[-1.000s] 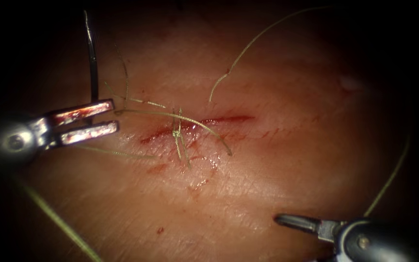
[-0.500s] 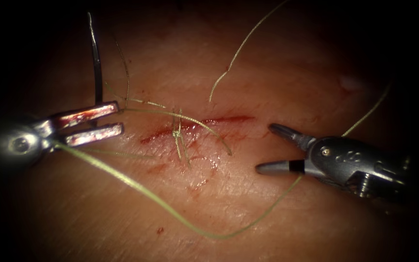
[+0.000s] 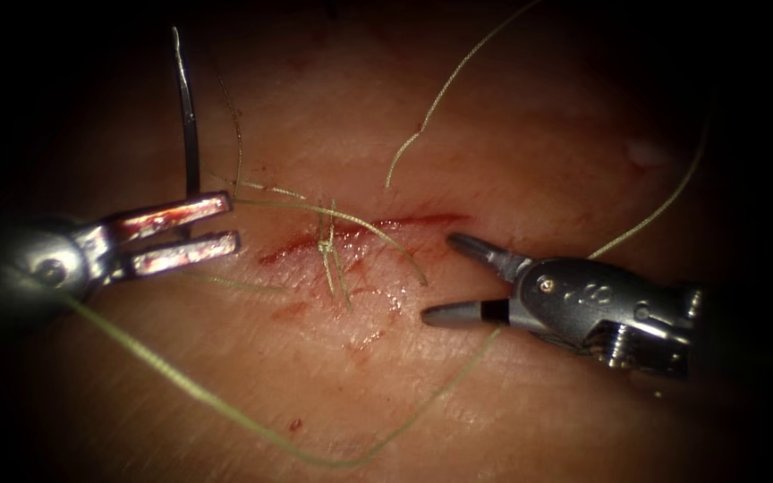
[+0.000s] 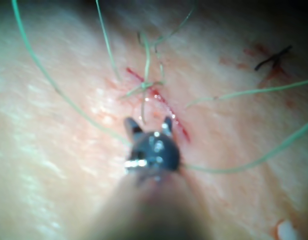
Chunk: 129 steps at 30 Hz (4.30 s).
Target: Wound Closure
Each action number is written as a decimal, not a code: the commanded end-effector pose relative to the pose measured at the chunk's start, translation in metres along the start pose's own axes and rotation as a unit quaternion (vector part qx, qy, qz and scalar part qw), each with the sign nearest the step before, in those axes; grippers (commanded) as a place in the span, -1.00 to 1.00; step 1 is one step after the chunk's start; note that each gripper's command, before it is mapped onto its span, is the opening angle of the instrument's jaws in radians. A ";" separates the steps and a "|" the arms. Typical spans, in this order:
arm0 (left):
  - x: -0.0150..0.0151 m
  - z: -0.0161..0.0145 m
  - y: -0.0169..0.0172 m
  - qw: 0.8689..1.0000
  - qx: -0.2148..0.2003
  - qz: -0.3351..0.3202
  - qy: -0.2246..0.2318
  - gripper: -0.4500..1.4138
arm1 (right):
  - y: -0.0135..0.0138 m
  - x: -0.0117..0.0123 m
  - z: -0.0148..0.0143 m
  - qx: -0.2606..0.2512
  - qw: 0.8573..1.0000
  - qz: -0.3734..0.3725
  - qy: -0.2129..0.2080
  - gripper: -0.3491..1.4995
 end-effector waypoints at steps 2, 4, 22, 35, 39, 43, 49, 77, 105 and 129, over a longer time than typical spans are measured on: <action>-0.0004 0.0008 -0.0001 1.000 -0.001 0.001 0.002 -1.00 | -0.0002 0.0003 0.0018 0.009 1.000 -0.001 0.003 0.76; -0.0004 0.0009 0.0000 1.000 -0.001 0.001 0.002 -1.00 | -0.0004 0.0002 0.0023 0.020 1.000 -0.001 0.005 0.60; 0.0018 0.0029 0.0017 1.000 -0.024 0.008 0.018 -1.00 | -0.0045 -0.0032 -0.0059 0.113 0.992 0.045 -0.021 -1.00; 0.0050 0.0055 0.0040 0.998 -0.050 0.018 0.037 -1.00 | -0.0137 0.0008 -0.0199 0.130 0.990 0.061 -0.017 -1.00; 0.0049 0.0055 0.0039 0.997 -0.055 0.019 0.041 -1.00 | -0.0160 0.0030 -0.0213 0.131 0.989 0.060 -0.016 -1.00; 0.0049 0.0054 0.0039 0.998 -0.054 0.020 0.040 -1.00 | -0.0157 0.0052 -0.0207 0.117 0.992 0.042 -0.010 -0.44; 0.0043 0.0046 0.0033 0.998 -0.047 0.021 0.035 -1.00 | -0.0121 0.0059 -0.0188 0.068 0.997 0.023 -0.009 0.69; 0.0024 -0.0016 -0.0007 1.000 0.007 0.014 0.004 -1.00 | 0.0002 0.0021 -0.0037 -0.019 1.000 0.024 -0.002 0.74; 0.0017 0.0013 0.0011 0.999 -0.011 0.022 0.023 -1.00 | -0.0045 -0.0035 -0.0056 0.080 0.996 0.008 -0.028 -1.00; 0.0012 0.0033 0.0025 0.999 -0.027 0.031 0.031 -1.00 | -0.0149 -0.0071 -0.0268 0.125 0.989 0.027 -0.077 -1.00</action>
